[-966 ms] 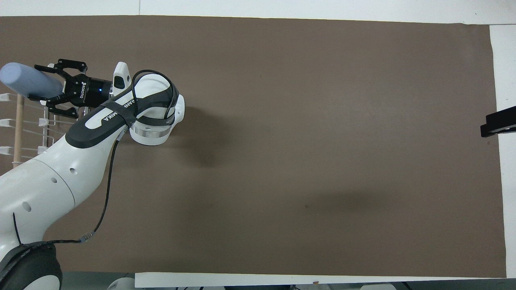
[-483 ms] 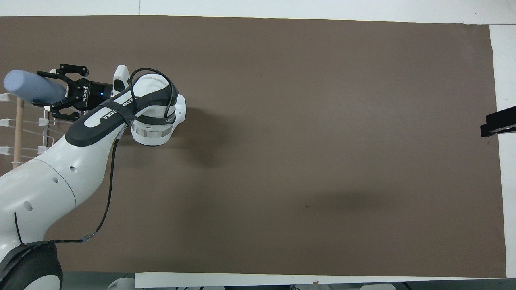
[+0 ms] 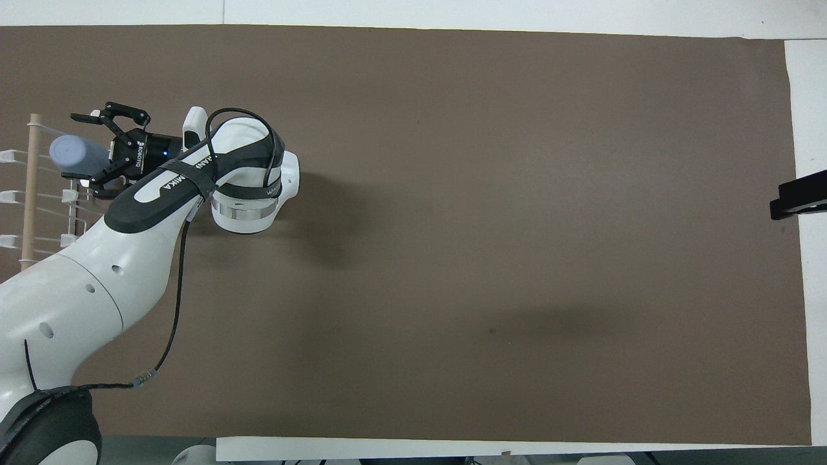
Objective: Hang cup on cup holder
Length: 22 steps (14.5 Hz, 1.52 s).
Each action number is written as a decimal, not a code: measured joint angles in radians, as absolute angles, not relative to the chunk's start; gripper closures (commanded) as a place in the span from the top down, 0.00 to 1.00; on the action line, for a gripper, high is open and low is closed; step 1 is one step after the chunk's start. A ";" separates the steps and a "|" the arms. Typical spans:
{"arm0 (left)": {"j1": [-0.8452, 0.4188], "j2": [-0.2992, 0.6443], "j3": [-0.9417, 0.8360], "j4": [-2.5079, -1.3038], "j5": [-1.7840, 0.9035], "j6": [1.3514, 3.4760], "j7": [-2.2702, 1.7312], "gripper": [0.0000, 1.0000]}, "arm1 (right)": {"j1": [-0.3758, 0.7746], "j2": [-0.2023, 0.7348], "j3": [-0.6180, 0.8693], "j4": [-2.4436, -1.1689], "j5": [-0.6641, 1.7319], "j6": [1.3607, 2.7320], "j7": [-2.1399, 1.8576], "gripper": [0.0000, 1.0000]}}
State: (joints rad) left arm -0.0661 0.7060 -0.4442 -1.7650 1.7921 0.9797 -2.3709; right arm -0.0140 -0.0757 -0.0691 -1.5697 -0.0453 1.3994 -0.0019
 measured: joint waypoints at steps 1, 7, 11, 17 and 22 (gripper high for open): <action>-0.068 0.691 -0.445 -1.754 1.792 0.980 -2.367 1.00 | -0.014 -0.076 -0.069 -1.570 -0.045 1.399 -0.002 0.99; -0.066 0.489 -0.458 -1.694 1.650 1.058 -2.096 1.00 | -0.014 -0.076 -0.069 -1.570 -0.045 1.399 -0.002 0.99; -0.010 0.348 -0.400 -1.654 1.406 1.256 -1.887 1.00 | -0.014 -0.076 -0.069 -1.570 -0.045 1.399 -0.002 0.99; 0.037 0.094 -0.192 -1.647 0.783 1.473 -1.277 1.00 | -0.014 -0.076 -0.069 -1.570 -0.045 1.399 -0.002 0.99; 0.050 0.059 -0.076 -1.648 0.259 1.580 -0.747 1.00 | -0.014 -0.076 -0.069 -1.570 -0.045 1.399 -0.002 0.99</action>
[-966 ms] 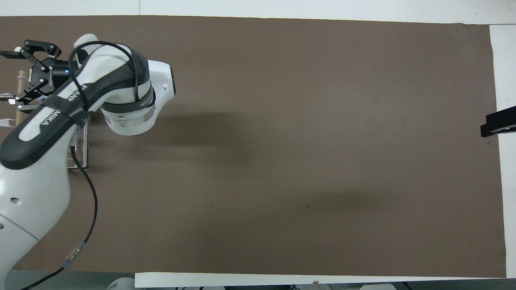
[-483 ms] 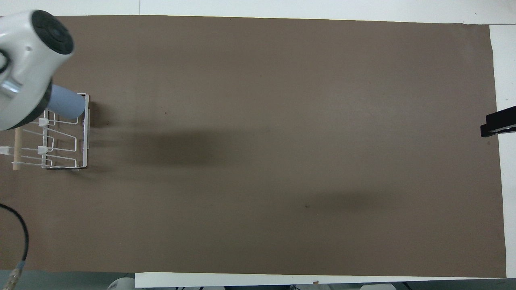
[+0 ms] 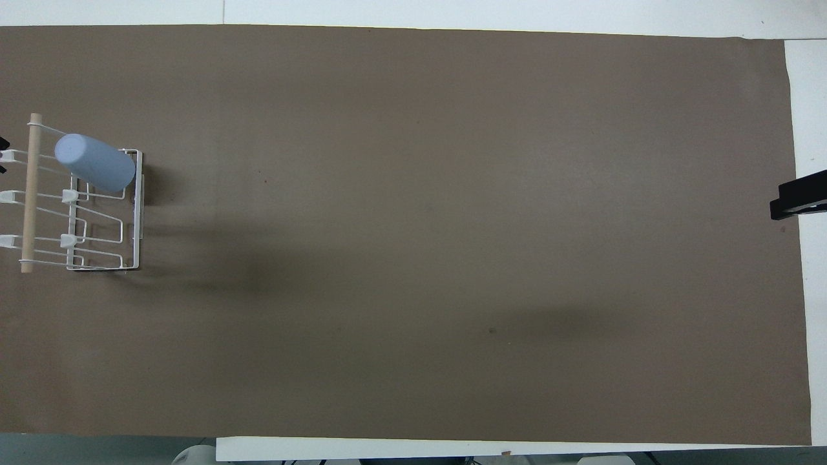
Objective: Hang cup on cup holder
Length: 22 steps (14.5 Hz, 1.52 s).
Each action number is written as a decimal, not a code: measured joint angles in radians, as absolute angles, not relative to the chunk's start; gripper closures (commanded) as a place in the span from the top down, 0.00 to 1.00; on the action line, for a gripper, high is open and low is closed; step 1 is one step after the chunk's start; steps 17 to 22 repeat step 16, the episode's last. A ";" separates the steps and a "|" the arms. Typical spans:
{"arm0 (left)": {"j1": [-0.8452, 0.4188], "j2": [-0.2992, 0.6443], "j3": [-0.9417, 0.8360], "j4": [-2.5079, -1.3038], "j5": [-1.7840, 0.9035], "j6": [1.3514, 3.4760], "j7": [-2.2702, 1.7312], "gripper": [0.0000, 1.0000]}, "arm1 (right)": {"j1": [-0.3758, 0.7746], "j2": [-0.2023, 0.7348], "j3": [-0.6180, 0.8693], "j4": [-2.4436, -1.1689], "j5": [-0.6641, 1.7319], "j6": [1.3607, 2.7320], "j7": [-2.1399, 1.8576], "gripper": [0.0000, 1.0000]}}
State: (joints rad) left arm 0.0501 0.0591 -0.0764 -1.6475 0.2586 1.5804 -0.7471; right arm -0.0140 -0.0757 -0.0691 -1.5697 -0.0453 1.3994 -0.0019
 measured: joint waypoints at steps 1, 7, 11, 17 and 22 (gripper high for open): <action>0.049 0.059 -0.078 -1.647 0.192 1.600 -0.694 0.99 | -0.014 -0.076 -0.069 -1.570 -0.045 1.399 -0.002 0.99; 0.027 0.025 -0.120 -1.647 0.059 1.545 -0.205 1.00 | -0.014 -0.076 -0.069 -1.570 -0.045 1.399 -0.002 0.99; 0.023 -0.040 -0.175 -1.648 0.042 1.522 -0.083 1.00 | -0.014 -0.076 -0.069 -1.570 -0.045 1.399 -0.002 0.99; -0.009 -0.070 -0.133 -1.645 -0.024 1.523 -0.043 1.00 | -0.014 -0.076 -0.069 -1.570 -0.045 1.399 -0.002 0.99; -0.009 -0.070 -0.133 -1.645 -0.024 1.523 -0.043 1.00 | -0.014 -0.076 -0.069 -1.570 -0.045 1.399 -0.002 0.99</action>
